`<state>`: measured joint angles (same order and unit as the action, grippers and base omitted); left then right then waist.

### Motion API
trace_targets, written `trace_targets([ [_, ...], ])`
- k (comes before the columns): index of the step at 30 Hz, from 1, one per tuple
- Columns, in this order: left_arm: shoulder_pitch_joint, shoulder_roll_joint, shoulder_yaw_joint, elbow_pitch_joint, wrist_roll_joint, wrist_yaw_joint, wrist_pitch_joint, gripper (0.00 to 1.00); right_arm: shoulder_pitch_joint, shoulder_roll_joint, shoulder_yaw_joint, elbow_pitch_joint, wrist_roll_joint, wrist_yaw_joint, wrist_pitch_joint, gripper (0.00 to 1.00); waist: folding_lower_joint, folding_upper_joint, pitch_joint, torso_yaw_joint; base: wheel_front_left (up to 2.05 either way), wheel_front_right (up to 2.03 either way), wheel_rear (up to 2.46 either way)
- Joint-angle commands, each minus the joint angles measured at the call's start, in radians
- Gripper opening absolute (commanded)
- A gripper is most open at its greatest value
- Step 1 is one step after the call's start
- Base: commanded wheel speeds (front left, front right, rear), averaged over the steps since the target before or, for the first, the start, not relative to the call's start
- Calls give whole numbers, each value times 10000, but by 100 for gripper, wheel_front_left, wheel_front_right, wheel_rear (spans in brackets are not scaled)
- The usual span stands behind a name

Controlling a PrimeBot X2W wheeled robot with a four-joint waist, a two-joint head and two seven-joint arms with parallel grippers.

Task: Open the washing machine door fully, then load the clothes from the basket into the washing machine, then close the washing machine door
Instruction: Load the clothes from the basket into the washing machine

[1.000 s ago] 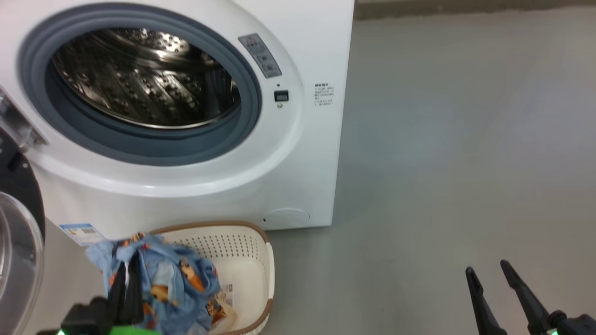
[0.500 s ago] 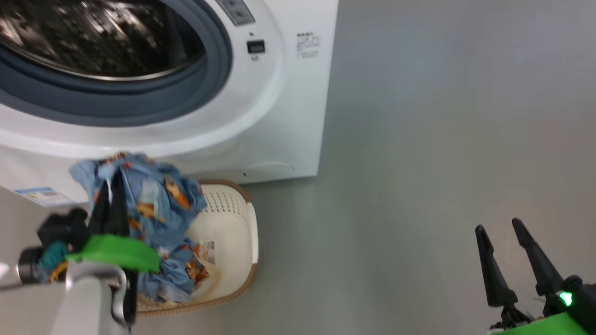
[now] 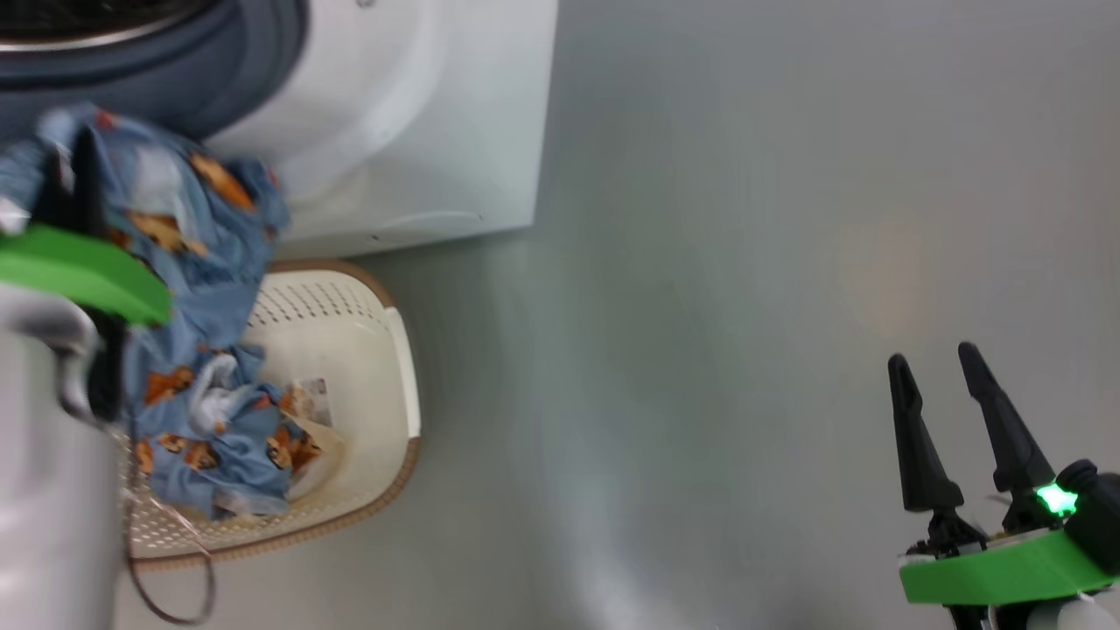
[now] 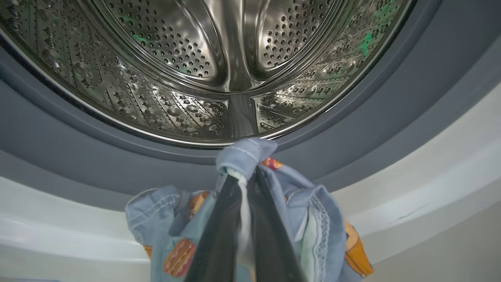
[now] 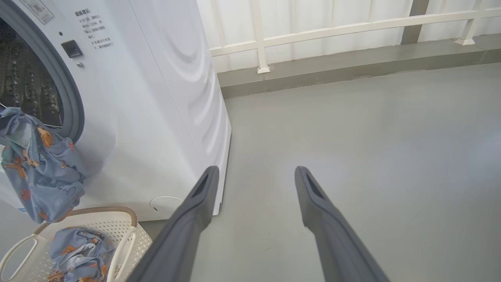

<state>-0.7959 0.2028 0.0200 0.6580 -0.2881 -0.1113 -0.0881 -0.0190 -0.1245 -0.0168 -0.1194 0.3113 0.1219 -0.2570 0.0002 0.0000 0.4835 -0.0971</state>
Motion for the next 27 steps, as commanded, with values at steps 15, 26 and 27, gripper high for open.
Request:
trace_targets([
  [15, -3459, 2668, 596, -885, -1026, -37, 3578, 0, -927, 219, 324, -233, 315, 88, -48, 100, -2, 0, 1986, -1076, 0, 0, 0],
  [26, -4983, 3458, 824, -1365, -994, 279, 3849, 0, -1339, 391, 702, -68, 551, 88, -48, 100, -2, 0, 2733, -1939, 0, 0, 0],
  [27, -5095, 3520, 884, -1374, -1015, 312, 3792, 0, -1383, 420, 733, -52, 582, 88, -48, 100, -2, 0, 2798, -2041, 0, 0, 0],
])
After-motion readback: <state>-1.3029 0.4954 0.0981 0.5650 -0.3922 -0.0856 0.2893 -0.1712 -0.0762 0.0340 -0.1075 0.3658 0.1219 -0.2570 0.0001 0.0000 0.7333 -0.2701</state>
